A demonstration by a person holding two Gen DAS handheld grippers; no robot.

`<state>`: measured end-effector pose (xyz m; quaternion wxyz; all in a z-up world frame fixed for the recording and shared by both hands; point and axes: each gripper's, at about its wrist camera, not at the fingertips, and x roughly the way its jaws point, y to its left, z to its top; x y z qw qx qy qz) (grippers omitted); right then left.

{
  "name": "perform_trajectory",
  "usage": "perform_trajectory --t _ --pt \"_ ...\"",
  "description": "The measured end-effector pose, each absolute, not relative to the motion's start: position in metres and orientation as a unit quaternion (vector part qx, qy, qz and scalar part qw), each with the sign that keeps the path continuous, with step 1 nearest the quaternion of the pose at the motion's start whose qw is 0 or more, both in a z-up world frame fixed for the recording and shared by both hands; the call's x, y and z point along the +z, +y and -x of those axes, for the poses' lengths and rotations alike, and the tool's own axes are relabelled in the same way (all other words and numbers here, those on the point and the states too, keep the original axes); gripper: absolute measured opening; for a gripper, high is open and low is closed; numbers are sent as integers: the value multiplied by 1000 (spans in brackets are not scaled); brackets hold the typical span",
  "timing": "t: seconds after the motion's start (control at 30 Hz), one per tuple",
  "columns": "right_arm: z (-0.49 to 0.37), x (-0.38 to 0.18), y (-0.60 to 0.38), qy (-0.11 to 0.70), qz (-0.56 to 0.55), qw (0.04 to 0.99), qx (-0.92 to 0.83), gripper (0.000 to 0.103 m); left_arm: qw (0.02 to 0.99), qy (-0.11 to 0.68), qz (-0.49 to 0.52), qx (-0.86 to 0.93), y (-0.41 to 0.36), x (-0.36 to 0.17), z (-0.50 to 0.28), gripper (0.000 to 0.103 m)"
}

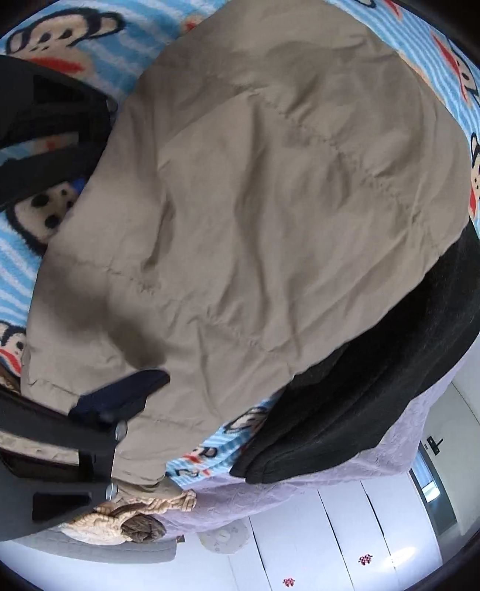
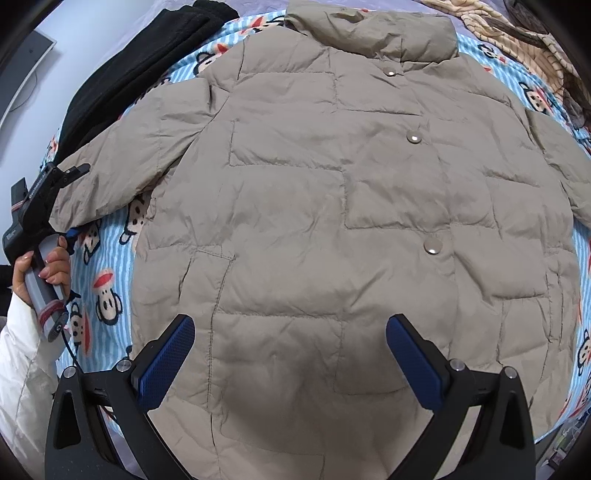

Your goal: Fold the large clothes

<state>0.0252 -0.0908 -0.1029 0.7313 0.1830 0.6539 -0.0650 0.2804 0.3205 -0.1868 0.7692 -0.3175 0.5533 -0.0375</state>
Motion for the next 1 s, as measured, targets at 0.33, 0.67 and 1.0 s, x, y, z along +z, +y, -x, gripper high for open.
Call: perform_trajectory --t 0.33,0.67,1.0 --pt "-83 -105 -76 611 -182 769 -54 103 861 477 170 -49 298 -113 -266 10" --pt "-177 -137 -51 564 -260 783 45 28 905 398 92 -120 240 -30 -233 10" --pt "-190 -177 -45 604 -297 732 104 28 883 393 2 -255 74 -16 -215 10"
